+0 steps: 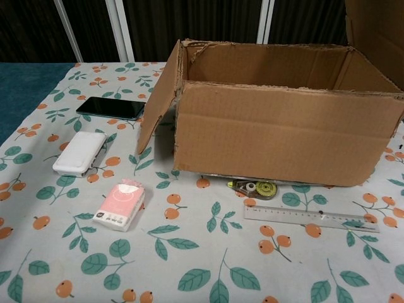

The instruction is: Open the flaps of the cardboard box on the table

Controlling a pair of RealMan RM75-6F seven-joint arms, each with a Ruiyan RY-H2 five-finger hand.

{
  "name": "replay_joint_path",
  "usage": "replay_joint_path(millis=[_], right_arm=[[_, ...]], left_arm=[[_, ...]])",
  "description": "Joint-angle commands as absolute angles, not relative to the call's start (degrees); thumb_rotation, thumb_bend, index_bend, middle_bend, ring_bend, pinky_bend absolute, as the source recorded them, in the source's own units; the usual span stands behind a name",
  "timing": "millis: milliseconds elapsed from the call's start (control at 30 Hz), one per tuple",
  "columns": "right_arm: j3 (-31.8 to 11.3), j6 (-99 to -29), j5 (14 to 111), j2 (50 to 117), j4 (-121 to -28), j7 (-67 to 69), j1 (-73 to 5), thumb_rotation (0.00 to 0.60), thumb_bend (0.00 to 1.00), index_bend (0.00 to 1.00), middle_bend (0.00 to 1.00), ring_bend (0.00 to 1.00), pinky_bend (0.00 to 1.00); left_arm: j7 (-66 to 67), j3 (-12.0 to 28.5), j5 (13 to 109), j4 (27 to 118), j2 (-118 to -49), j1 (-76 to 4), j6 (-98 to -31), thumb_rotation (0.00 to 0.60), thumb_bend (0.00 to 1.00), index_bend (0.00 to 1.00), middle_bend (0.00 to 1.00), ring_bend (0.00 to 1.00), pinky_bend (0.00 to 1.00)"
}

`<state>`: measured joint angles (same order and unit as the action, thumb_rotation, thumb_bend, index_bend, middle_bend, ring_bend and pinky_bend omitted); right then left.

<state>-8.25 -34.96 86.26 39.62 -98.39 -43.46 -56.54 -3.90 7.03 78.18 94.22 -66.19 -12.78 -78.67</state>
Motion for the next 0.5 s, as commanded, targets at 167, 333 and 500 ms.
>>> replay_joint_path(millis=[167, 333, 500], right_arm=[[-8.76, -35.82, 86.42, 37.80, -99.40, -42.87, -55.65, 0.600, 1.00, 0.41, 0.28, 0.21, 0.26], [-9.02, -36.11, 86.29, 36.81, -99.87, -42.40, -55.05, 0.600, 1.00, 0.41, 0.28, 0.21, 0.26], [-8.97, -36.15, 86.23, 35.97, -99.68, -42.34, -54.27, 0.600, 1.00, 0.41, 0.28, 0.21, 0.26]], left_arm=[[-4.03, 7.02, 78.40, 94.30, -66.18, -12.71, -78.74, 0.600, 0.30, 0.00, 0.00, 0.00, 0.09], [-4.16, 7.01, 78.42, 94.39, -66.13, -12.67, -78.67, 0.600, 0.30, 0.00, 0.00, 0.00, 0.09], [-4.16, 7.04, 78.45, 94.41, -66.08, -12.64, -78.68, 0.600, 0.30, 0.00, 0.00, 0.00, 0.09]])
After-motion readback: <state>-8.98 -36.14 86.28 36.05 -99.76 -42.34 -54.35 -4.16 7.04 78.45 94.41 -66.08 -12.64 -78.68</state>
